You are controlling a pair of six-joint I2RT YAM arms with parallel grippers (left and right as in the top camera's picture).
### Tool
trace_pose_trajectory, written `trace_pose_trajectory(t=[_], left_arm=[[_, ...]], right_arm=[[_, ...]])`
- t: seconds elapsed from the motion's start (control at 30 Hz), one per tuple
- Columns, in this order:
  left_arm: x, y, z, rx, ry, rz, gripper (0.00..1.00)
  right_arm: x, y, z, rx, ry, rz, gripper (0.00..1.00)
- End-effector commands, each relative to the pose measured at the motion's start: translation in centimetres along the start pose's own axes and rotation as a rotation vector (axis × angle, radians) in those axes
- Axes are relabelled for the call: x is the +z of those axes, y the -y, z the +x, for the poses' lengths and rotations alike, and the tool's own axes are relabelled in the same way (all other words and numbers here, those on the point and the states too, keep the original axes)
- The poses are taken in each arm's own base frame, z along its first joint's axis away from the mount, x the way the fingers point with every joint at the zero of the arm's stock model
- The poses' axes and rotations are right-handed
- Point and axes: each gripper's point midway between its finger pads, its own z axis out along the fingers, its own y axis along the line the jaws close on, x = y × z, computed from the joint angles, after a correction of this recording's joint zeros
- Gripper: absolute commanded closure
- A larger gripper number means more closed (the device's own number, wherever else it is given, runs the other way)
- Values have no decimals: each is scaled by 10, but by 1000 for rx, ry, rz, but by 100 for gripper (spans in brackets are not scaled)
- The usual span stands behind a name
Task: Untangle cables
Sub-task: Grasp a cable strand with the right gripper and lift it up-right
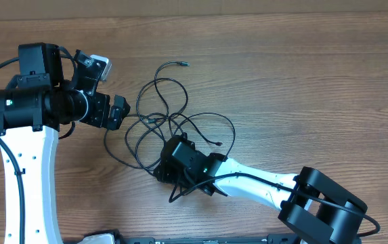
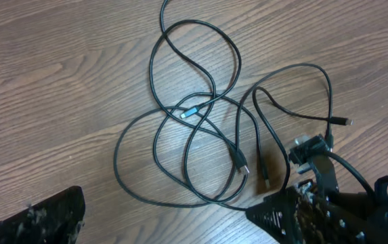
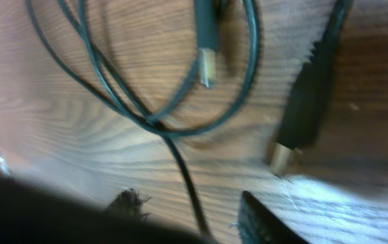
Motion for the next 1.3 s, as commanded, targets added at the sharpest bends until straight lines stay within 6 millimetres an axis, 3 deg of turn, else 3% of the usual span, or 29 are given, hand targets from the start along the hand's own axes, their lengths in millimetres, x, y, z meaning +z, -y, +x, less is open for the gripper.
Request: trace_pose_trajectory(t=[0.0, 0.13, 0.33, 0.53, 0.77, 0.97, 1.1, 1.27], left_arm=[[-3, 2, -3, 10, 14, 16, 0], [-3, 2, -3, 10, 14, 16, 0], [-3, 2, -3, 10, 14, 16, 0], [-3, 2, -3, 10, 14, 16, 1], [-3, 2, -3, 10, 14, 16, 0], [-3, 2, -3, 10, 14, 16, 1], [-3, 2, -3, 10, 14, 15, 1], [-3, 2, -3, 10, 14, 16, 0]], right_arm=[[1, -1, -6, -4, 45, -4, 60], [0, 2, -17, -5, 109, 15, 60], [0, 2, -18, -7, 122, 19, 62], [1, 0, -14, -34, 158, 29, 73], [2, -3, -9, -47, 153, 22, 96], [1, -4, -6, -74, 108, 15, 96], [-10, -13, -8, -129, 61, -27, 96], [-43, -8, -28, -116, 66, 16, 96]])
